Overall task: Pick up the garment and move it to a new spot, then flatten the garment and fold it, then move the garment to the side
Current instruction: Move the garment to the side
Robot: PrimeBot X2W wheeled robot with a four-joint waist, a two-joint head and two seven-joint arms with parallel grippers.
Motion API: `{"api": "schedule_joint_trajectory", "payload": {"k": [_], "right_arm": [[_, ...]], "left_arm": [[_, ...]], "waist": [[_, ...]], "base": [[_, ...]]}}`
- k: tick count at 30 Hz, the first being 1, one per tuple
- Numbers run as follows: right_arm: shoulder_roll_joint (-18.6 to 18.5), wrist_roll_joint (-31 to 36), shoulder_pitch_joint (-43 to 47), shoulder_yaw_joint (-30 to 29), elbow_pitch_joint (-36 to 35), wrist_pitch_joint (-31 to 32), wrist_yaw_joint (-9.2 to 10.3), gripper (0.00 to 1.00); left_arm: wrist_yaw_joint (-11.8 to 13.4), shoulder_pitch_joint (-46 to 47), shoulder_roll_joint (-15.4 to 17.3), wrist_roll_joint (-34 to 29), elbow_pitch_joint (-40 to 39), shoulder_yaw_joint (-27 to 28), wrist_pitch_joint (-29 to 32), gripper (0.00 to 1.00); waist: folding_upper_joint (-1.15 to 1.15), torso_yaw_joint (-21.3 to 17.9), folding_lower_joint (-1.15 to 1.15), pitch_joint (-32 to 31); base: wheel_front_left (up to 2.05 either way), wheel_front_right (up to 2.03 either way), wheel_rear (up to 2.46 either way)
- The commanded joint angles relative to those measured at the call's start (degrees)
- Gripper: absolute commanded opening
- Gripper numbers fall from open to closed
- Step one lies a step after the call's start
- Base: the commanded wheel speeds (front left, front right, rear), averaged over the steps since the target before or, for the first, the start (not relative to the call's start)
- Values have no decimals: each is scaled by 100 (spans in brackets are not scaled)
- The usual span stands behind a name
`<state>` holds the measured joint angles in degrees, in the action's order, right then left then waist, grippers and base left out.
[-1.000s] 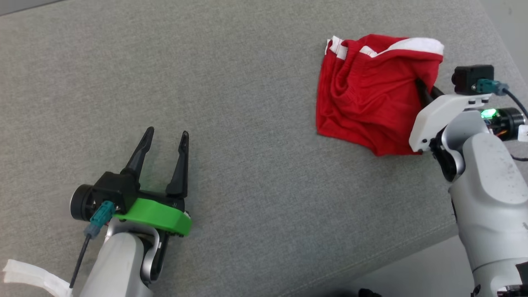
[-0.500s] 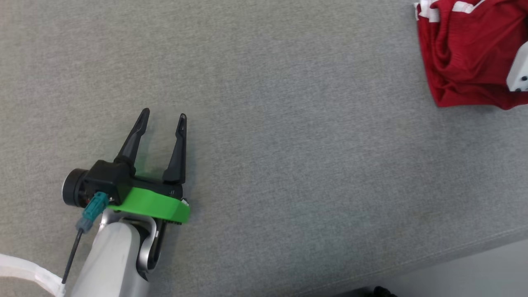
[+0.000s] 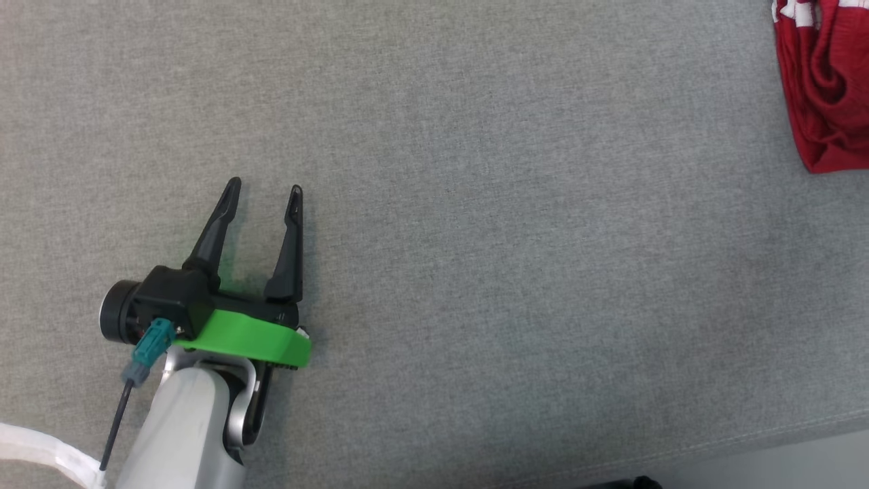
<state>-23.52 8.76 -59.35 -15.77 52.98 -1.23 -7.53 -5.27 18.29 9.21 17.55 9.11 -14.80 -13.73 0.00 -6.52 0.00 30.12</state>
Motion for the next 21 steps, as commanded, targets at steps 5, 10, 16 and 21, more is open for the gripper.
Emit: {"api": "schedule_joint_trajectory", "payload": {"k": [5, 10, 16, 21], "right_arm": [[229, 250, 154, -51, -31, -347, 8, 100], [509, 278, 171, 269, -72, -628, 8, 100], [1011, 77, 320, 814, -114, -976, 8, 100], [1387, -188, 694, 1098, -272, -1260, 8, 100]], "left_arm": [[-26, -23, -37, 85, 137, -42, -65, 100], [-50, -73, -66, 194, 306, -5, -99, 100], [-39, -155, -78, 256, 542, 105, -133, 100], [27, -299, -88, 207, 734, 237, -147, 100]], "waist": [[0, -49, 0, -378], [0, -10, 0, -769], [0, 49, 0, -1265], [0, 163, 0, -1653]], "base": [[0, 0, 0], [0, 0, 0], [0, 0, 0], [0, 0, 0]]}}
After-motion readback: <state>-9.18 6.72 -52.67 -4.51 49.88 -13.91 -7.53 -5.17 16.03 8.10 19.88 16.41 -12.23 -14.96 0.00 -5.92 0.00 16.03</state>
